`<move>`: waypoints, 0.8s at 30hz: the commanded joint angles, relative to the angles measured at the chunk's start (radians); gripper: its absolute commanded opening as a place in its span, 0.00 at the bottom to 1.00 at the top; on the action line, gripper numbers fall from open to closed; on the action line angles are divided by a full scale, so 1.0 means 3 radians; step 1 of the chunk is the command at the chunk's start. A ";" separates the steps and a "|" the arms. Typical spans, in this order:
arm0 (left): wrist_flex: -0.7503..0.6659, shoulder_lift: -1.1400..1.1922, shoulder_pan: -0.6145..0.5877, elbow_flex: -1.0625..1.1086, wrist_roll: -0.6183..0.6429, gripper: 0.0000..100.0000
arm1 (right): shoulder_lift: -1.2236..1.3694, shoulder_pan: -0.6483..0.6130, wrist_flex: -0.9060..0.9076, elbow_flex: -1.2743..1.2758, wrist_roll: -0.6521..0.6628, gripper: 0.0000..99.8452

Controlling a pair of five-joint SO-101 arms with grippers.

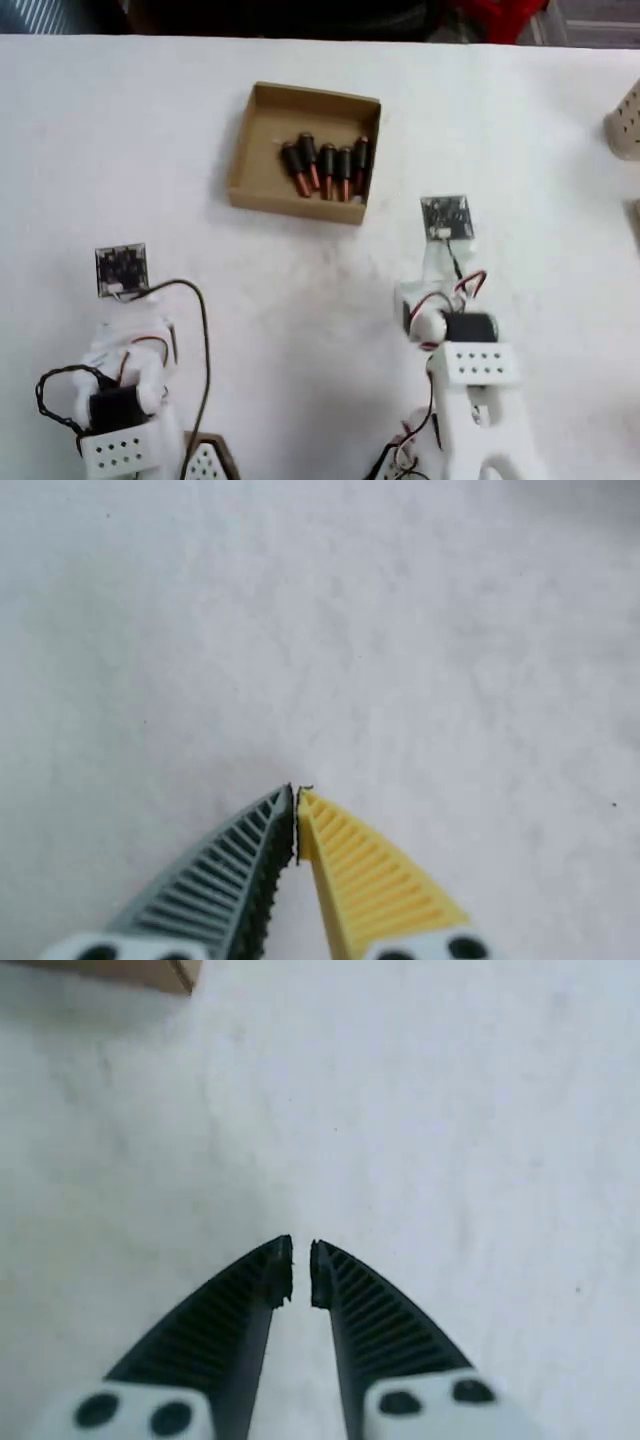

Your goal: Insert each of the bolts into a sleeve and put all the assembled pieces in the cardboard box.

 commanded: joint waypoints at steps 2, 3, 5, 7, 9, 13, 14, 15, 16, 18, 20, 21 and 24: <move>0.0036 0.0003 -0.0028 -0.0005 -0.0031 0.03 | -0.0105 -0.0033 -0.0478 0.0307 0.0061 0.02; 0.0041 0.0003 -0.0028 -0.0005 -0.0031 0.03 | -0.0105 -0.0033 -0.0627 0.0384 0.0061 0.02; 0.0128 0.0003 -0.0038 -0.0005 -0.0020 0.03 | -0.0120 -0.0018 -0.0918 0.0527 0.0056 0.02; 0.0261 0.0003 -0.0043 -0.0005 -0.0026 0.03 | -0.0125 -0.0013 -0.1204 0.0665 0.0046 0.02; 0.0414 0.0003 -0.0043 -0.0005 -0.0015 0.03 | -0.0125 -0.0013 -0.1424 0.0783 0.0031 0.02; 0.0425 -0.0003 -0.0043 -0.0005 -0.0020 0.03 | -0.0130 -0.0008 -0.1542 0.0849 0.0026 0.02; 0.0425 -0.0003 -0.0043 -0.0005 -0.0020 0.03 | -0.0130 -0.0003 -0.1542 0.0854 0.0026 0.02; 0.0425 -0.0003 -0.0043 -0.0005 -0.0020 0.03 | -0.0130 0.0013 -0.1537 0.0854 0.0026 0.02; 0.0425 -0.0003 -0.0043 -0.0005 -0.0020 0.03 | -0.0141 0.0074 -0.1537 0.0844 0.0026 0.02; 0.0425 -0.0003 -0.0043 -0.0005 -0.0020 0.03 | -0.0238 0.0274 -0.1527 0.0777 0.0026 0.02; 0.0425 -0.0003 -0.0043 -0.0005 -0.0020 0.03 | -0.0463 0.0453 -0.1404 0.0742 0.0026 0.02; 0.0425 -0.0003 -0.0043 -0.0005 -0.0020 0.03 | -0.0611 0.0494 -0.1317 0.0747 0.0026 0.02; 0.0425 -0.0003 -0.0043 -0.0005 -0.0020 0.03 | -0.1112 0.0488 -0.0882 0.0762 0.0026 0.02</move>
